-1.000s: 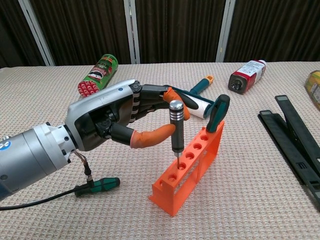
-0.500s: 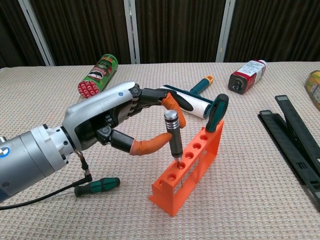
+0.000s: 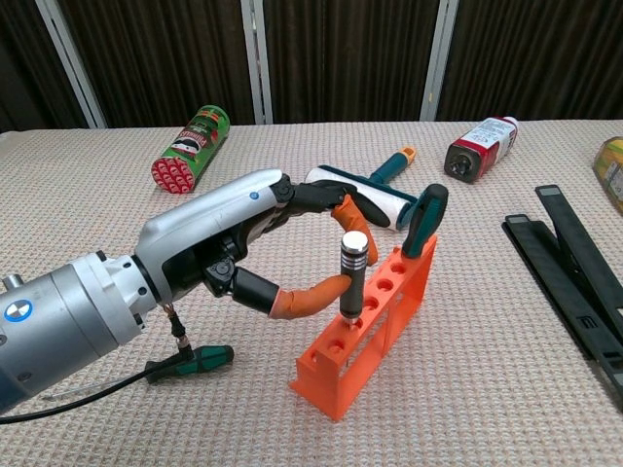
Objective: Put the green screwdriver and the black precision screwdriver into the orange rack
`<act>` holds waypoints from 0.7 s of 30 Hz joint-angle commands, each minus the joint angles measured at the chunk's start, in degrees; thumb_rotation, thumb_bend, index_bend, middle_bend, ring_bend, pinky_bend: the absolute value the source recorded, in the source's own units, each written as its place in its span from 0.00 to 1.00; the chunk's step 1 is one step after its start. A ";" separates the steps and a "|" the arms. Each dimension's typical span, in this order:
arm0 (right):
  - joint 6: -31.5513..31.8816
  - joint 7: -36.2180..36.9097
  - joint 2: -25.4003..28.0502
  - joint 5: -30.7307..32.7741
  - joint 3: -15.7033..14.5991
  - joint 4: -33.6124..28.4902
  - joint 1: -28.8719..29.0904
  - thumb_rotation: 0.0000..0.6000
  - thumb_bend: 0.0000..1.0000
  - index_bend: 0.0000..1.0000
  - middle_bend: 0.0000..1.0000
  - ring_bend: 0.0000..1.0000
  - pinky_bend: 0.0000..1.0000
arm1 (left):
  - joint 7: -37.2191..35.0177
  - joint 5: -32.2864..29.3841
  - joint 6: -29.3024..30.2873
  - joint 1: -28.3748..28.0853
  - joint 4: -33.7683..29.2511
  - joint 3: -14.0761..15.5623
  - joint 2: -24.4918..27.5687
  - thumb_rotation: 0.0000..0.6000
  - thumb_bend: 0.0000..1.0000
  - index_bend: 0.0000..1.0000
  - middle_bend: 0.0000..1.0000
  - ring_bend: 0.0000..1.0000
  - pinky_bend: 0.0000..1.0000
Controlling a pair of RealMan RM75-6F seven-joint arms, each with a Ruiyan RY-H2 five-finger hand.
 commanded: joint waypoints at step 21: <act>-0.16 0.65 -0.20 0.17 0.00 0.64 -0.12 1.00 0.00 0.00 0.00 0.00 0.00 | 0.32 -0.91 -0.81 0.20 1.04 0.41 -0.46 1.00 0.59 0.59 0.19 0.00 0.00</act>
